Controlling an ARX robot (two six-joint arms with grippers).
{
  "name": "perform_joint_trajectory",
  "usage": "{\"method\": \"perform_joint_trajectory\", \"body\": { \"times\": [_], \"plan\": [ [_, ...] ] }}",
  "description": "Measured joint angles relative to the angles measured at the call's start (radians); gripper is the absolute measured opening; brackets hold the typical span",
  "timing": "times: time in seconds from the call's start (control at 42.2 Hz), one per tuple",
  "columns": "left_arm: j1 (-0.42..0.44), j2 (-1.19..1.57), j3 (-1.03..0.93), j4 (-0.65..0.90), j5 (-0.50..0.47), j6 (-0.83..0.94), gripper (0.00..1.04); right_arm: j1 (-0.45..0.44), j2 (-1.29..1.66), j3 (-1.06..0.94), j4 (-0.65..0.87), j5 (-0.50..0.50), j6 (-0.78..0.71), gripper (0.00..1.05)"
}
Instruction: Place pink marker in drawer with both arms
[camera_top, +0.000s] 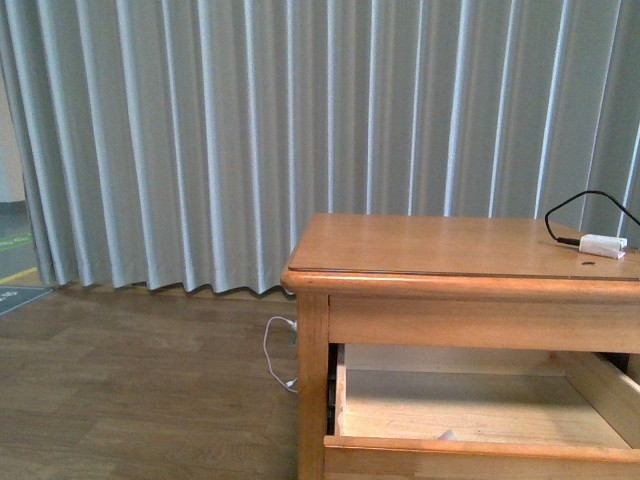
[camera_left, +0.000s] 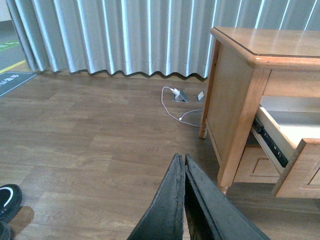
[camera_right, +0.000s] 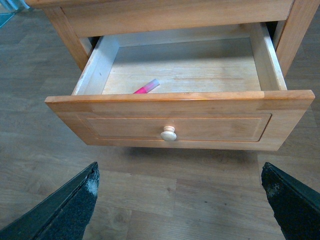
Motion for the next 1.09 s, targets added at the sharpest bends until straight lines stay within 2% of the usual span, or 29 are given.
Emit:
{"method": "perform_joint_trajectory", "body": {
  "times": [0.118, 0.355, 0.403, 0.427, 0.474, 0.498, 0.545, 0.616, 0.806, 1.09],
  "plan": [
    [0.0, -0.126, 0.0, -0.158, 0.001, 0.0, 0.04, 0.0, 0.0, 0.0, 0.0, 0.0, 0.0, 0.96],
    [0.0, -0.167, 0.0, -0.174, 0.0, 0.0, 0.05, 0.0, 0.0, 0.0, 0.0, 0.0, 0.0, 0.96],
    [0.0, -0.167, 0.0, -0.174, 0.0, 0.0, 0.14, 0.0, 0.0, 0.0, 0.0, 0.0, 0.0, 0.96],
    [0.0, -0.167, 0.0, -0.174, 0.0, 0.0, 0.2, 0.011, -0.003, -0.005, 0.024, 0.042, -0.01, 0.96],
    [0.0, -0.167, 0.0, -0.174, 0.0, 0.0, 0.3, 0.049, -0.004, -0.033, 0.146, 0.213, -0.037, 0.96],
    [0.0, -0.167, 0.0, -0.174, 0.0, 0.0, 0.34, 0.062, 0.006, -0.031, 0.169, 0.264, -0.044, 0.96],
    [0.0, -0.167, 0.0, -0.174, 0.0, 0.0, 0.45, 0.069, 0.034, -0.029, 0.186, 0.307, -0.072, 0.96],
    [0.0, -0.167, 0.0, -0.174, 0.0, 0.0, 0.61, 0.064, 0.121, -0.028, 0.202, 0.28, -0.104, 0.96],
    [0.0, -0.168, 0.0, -0.174, 0.0, 0.0, 1.0, 0.061, 0.452, -0.029, 0.413, 0.229, -0.138, 0.96],
    [0.0, -0.168, 0.0, -0.174, 0.0, 0.0, 0.98, 0.091, 0.891, 0.086, 0.691, 0.241, -0.102, 0.96]
  ]
}}
